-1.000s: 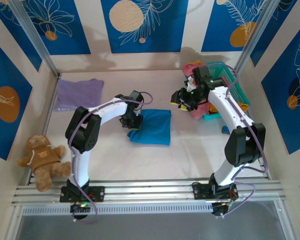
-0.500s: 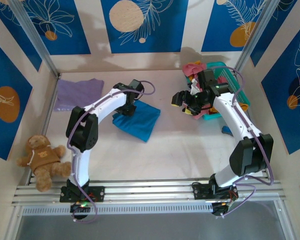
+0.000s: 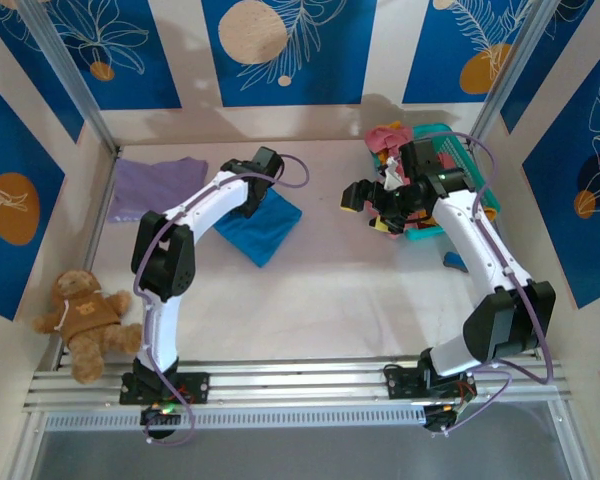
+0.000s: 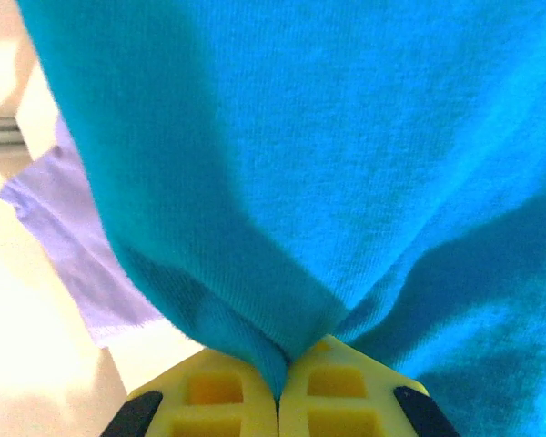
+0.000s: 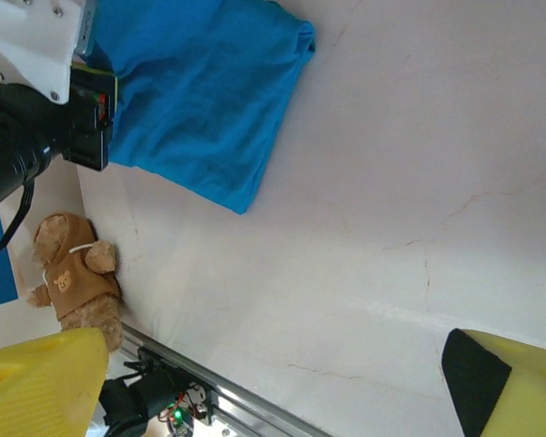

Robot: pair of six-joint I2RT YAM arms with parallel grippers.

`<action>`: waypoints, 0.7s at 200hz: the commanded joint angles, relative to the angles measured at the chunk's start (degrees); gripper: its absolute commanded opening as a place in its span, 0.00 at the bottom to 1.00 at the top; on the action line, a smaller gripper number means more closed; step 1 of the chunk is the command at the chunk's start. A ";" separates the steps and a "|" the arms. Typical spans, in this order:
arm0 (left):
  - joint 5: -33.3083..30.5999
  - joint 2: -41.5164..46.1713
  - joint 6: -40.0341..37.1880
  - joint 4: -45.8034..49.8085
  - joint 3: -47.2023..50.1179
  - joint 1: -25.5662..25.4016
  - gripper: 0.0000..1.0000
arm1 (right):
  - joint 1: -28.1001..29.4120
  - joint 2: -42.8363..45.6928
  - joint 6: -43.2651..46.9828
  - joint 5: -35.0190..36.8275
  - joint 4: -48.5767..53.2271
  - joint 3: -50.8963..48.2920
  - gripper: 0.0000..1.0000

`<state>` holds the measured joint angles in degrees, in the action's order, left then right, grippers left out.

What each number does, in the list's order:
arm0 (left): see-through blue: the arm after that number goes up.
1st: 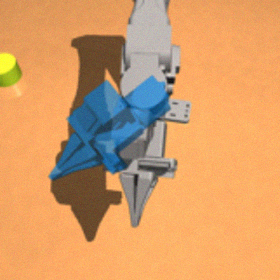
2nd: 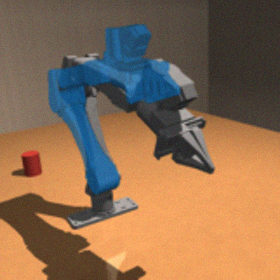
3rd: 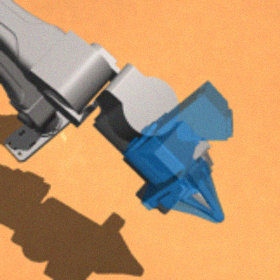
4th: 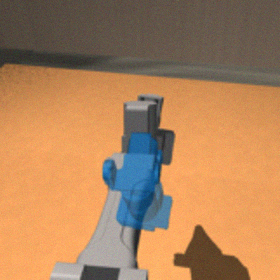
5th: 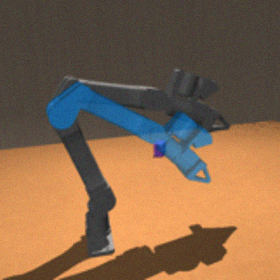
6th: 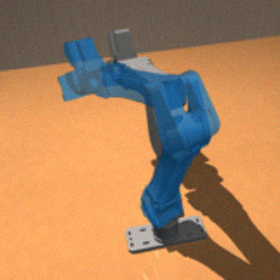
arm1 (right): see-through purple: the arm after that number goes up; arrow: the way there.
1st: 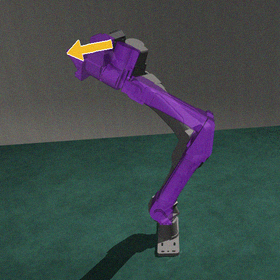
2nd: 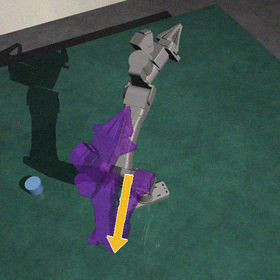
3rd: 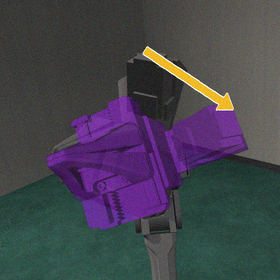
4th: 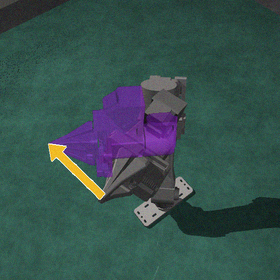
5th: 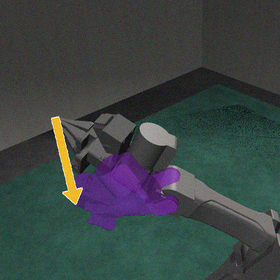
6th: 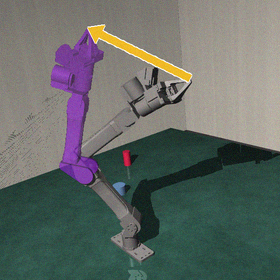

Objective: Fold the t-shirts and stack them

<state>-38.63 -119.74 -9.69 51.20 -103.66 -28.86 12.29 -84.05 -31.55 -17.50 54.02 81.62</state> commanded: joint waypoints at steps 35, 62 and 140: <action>-4.13 0.95 -6.73 0.03 -8.10 1.88 0.00 | -0.13 2.74 -0.51 -0.38 0.97 -1.44 0.97; -3.95 1.62 -7.12 0.18 -10.40 3.22 0.00 | -0.18 2.88 -1.20 0.22 0.59 -1.45 0.99; -1.65 1.71 -7.91 2.90 -17.58 7.36 0.00 | -1.00 4.38 -2.02 3.07 0.64 -0.43 0.99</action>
<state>-40.53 -119.74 -16.56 52.69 -117.89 -22.65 11.84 -81.32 -33.12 -14.94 53.89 80.77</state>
